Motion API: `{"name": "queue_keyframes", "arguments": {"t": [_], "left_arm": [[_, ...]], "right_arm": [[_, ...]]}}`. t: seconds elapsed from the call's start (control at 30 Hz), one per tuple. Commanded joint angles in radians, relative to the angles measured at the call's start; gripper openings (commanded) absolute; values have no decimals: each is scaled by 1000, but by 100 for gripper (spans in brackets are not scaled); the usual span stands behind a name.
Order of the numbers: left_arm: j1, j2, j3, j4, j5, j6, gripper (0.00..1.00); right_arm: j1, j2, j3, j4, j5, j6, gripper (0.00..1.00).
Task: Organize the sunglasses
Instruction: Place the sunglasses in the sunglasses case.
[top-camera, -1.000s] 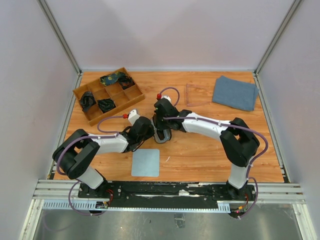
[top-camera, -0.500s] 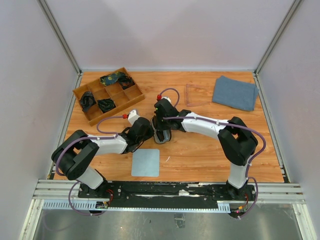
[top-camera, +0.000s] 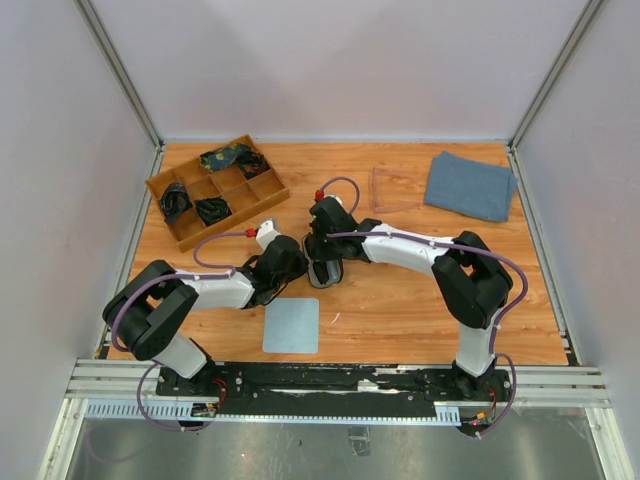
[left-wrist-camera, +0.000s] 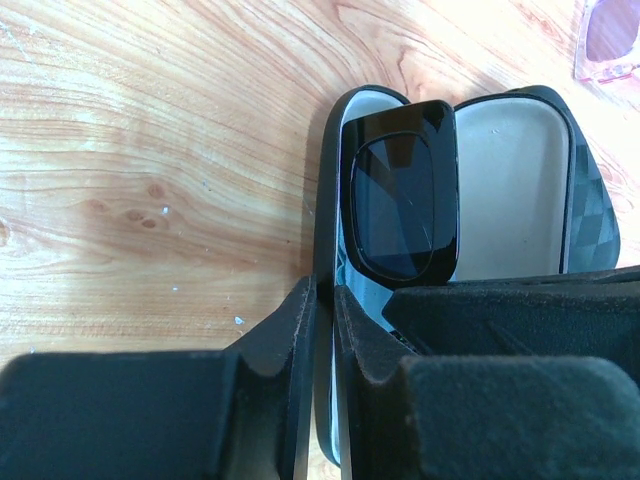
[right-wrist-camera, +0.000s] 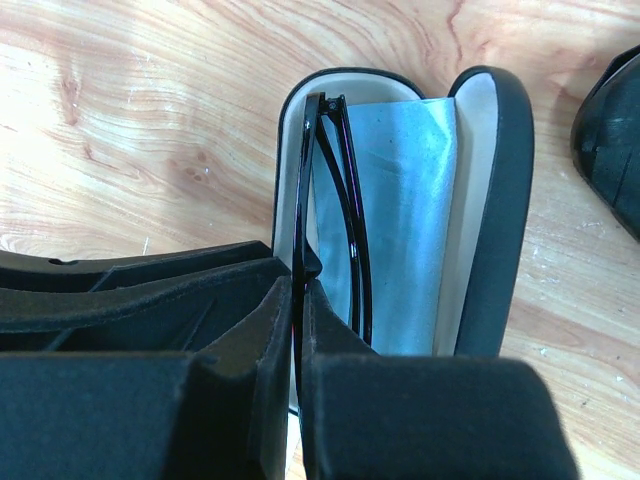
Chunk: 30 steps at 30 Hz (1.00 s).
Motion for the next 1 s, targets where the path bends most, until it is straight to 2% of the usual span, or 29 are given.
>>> {"name": "queue_keyframes", "arguments": {"t": [0.0, 0.47, 0.7, 0.97], "left_arm": [[-11, -27, -13, 44, 0, 12, 16], [-11, -27, -16, 55, 5, 18, 16], [-11, -25, -17, 61, 10, 15, 16], [-11, -27, -20, 62, 8, 14, 16]], "right_arm": [[-19, 12, 40, 7, -9, 25, 1], [-28, 30, 59, 9, -35, 26, 1], [-31, 38, 61, 4, -54, 27, 10], [-32, 39, 55, 4, -58, 30, 10]]}}
